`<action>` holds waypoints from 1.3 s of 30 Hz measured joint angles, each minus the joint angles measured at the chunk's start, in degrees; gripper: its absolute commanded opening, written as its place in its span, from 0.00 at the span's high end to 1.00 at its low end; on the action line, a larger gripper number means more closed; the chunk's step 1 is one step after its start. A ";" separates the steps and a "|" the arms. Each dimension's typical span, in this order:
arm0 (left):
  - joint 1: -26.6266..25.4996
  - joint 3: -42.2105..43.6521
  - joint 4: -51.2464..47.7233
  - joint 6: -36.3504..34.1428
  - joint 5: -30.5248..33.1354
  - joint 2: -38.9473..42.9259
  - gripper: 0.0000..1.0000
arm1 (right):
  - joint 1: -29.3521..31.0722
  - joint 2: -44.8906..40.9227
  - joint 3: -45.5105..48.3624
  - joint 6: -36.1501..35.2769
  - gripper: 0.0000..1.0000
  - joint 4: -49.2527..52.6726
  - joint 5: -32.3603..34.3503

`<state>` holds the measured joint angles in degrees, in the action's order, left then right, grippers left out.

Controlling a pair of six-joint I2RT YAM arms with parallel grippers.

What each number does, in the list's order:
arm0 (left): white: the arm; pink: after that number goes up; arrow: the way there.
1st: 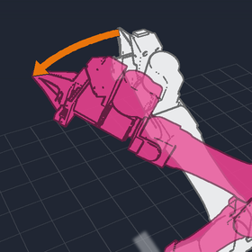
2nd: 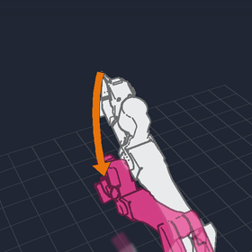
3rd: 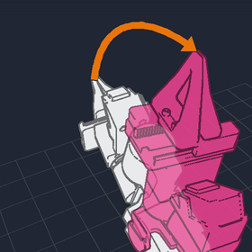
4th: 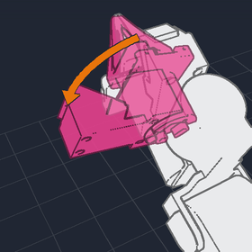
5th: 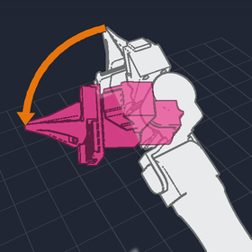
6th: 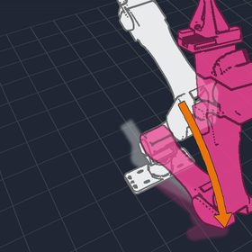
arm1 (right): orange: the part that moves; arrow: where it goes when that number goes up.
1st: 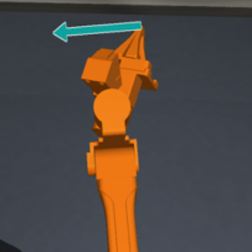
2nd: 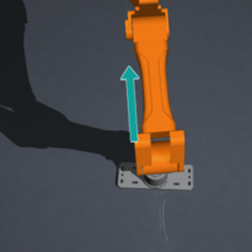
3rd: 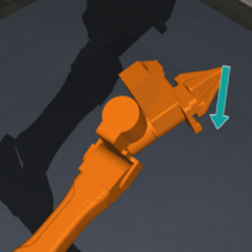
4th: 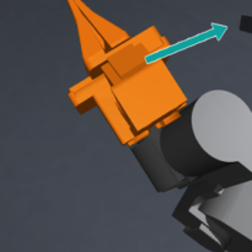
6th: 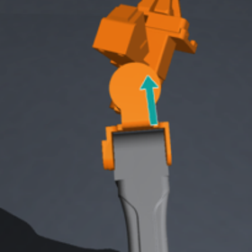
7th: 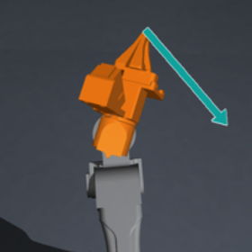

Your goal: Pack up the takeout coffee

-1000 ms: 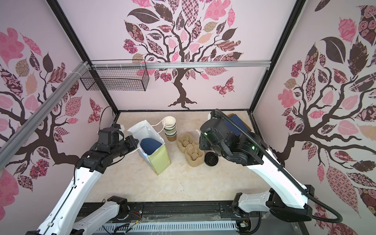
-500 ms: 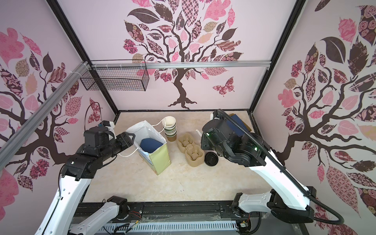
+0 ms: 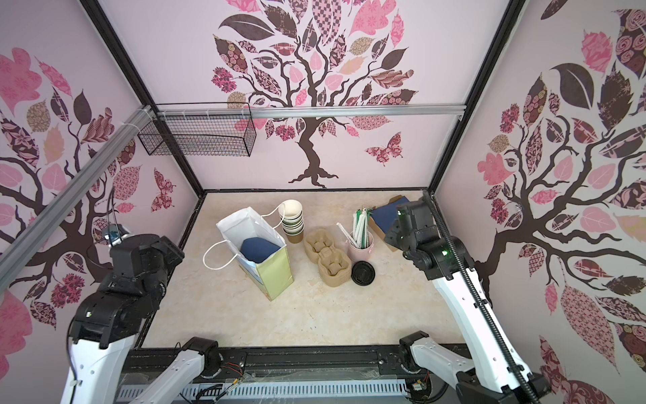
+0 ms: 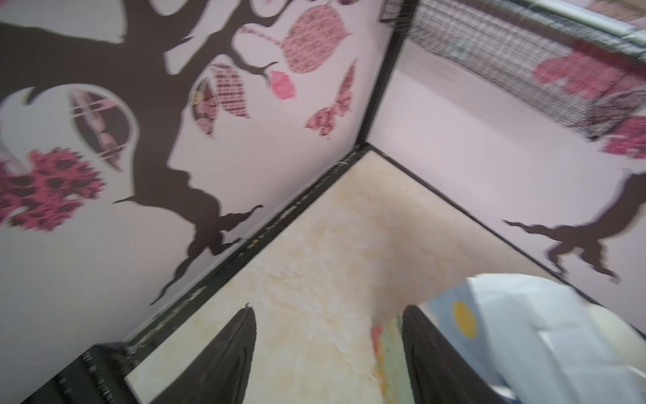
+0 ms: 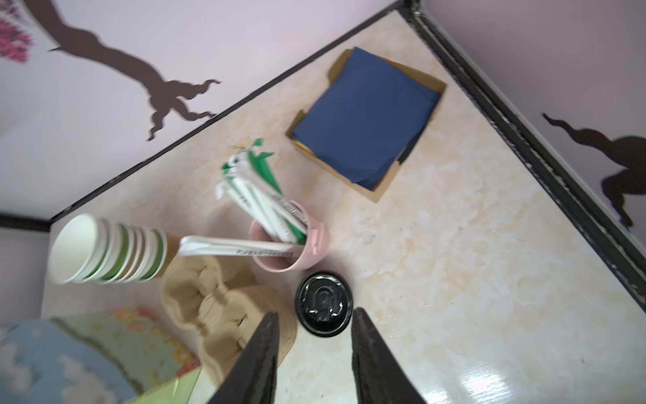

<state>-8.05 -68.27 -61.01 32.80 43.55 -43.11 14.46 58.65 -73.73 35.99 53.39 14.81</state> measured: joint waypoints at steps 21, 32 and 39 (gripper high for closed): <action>4.98 56.13 50.51 -22.05 -9.99 22.10 0.27 | -18.01 5.68 57.40 -26.73 0.25 -80.59 1.49; 4.98 61.90 73.07 -23.43 -16.09 9.57 0.26 | -19.45 20.90 59.43 -27.87 0.24 -106.86 -13.03; 5.07 62.86 82.34 -23.37 -17.68 4.63 0.25 | -19.41 25.27 59.80 -28.30 0.10 -115.49 -18.38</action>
<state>-2.98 -5.41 21.32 9.43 25.87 -38.48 -4.95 83.92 -13.93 7.68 -62.11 -3.57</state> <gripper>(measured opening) 0.747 0.858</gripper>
